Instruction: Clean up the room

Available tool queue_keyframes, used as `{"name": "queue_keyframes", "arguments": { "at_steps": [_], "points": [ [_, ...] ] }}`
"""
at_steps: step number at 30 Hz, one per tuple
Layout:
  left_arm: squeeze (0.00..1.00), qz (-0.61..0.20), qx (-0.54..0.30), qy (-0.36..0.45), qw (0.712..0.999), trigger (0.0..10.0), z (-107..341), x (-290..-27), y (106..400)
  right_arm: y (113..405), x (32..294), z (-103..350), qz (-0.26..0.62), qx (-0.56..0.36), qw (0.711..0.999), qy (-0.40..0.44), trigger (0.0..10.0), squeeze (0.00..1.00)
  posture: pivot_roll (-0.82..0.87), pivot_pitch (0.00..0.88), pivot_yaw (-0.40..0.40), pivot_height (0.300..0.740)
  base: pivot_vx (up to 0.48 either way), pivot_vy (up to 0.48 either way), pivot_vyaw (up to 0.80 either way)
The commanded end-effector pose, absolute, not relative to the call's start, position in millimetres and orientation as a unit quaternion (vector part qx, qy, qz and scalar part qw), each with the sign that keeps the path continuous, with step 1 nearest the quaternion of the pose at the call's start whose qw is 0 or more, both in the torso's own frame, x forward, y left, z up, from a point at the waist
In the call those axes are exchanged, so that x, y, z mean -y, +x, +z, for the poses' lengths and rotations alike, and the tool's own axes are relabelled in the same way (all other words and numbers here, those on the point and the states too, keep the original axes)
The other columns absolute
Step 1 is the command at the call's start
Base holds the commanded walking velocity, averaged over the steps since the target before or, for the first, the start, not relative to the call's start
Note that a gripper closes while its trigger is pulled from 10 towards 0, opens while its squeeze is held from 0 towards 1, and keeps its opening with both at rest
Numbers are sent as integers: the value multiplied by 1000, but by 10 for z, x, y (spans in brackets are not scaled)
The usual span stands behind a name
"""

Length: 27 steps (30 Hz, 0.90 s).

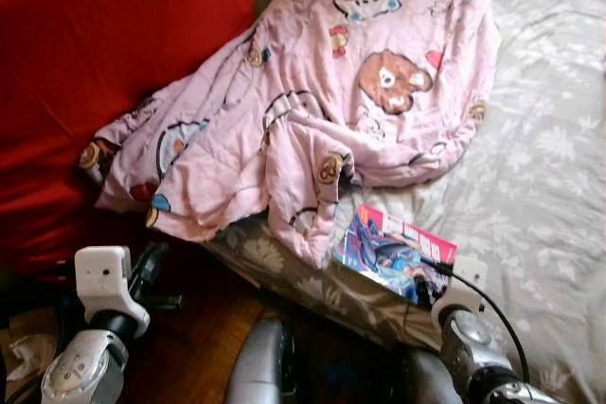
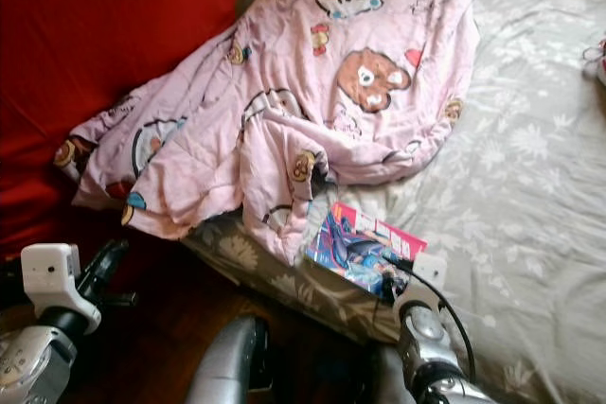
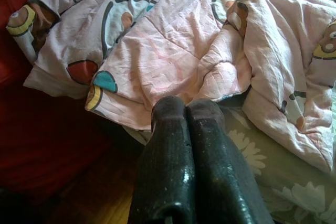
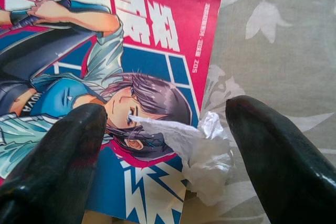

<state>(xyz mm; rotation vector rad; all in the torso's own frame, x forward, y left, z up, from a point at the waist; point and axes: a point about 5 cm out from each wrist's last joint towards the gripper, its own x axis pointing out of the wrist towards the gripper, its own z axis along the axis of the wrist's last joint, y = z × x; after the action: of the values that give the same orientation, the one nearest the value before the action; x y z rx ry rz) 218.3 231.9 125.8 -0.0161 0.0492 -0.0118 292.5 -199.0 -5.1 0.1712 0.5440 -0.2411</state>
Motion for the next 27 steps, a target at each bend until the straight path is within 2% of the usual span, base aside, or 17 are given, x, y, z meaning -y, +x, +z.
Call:
{"name": "queue_keyframes", "arguments": {
  "at_steps": [1, 9, 10, 12, 13, 14, 15, 27],
  "points": [
    [0, 6, -35, -6, 999, 10000, 1250, -2395, 2118, 2821, 1974, -153, -128, -287, 945, 86, 10000, 0, 327, 328, 102, 647, 0, 0, 0],
    [0, 18, -39, 1, 999, 10000, 1243, -2423, 2061, 2692, 2097, -242, -164, -309, 934, 70, 10000, 0, 335, 313, 100, 647, 0, 0, 0],
    [0, 19, -40, 2, 999, 10000, 1247, -2431, 2051, 2675, 2104, -254, -165, -308, 934, 75, 9216, 0, 336, 306, 101, 647, 0, 0, 0],
    [0, 20, -40, 3, 999, 10000, 1248, -2435, 2047, 2670, 2102, -257, -166, -307, 934, 78, 9216, 0, 337, 305, 102, 647, 0, 0, 0],
    [0, 20, -40, 6, 999, 10000, 1249, -2439, 2041, 2660, 2099, -266, -166, -310, 933, 77, 6824, 0, 338, 301, 102, 647, 0, 0, 0],
    [0, 20, -41, 6, 999, 10000, 1250, -2440, 2039, 2657, 2099, -269, -166, -310, 933, 77, 6824, 0, 338, 301, 102, 647, 0, 0, 0],
    [0, 17, -41, 9, 999, 10000, 1262, -2442, 2027, 2653, 2078, -277, -165, -311, 932, 83, 0, 0, 339, 294, 105, 647, 0, 0, 0],
    [0, 29, -41, 19, 999, 10000, 1279, -2490, 1961, 2703, 1932, -265, -148, -307, 934, 108, 0, 0, 353, 289, 116, 647, 0, 0, 0]
  ]
}}
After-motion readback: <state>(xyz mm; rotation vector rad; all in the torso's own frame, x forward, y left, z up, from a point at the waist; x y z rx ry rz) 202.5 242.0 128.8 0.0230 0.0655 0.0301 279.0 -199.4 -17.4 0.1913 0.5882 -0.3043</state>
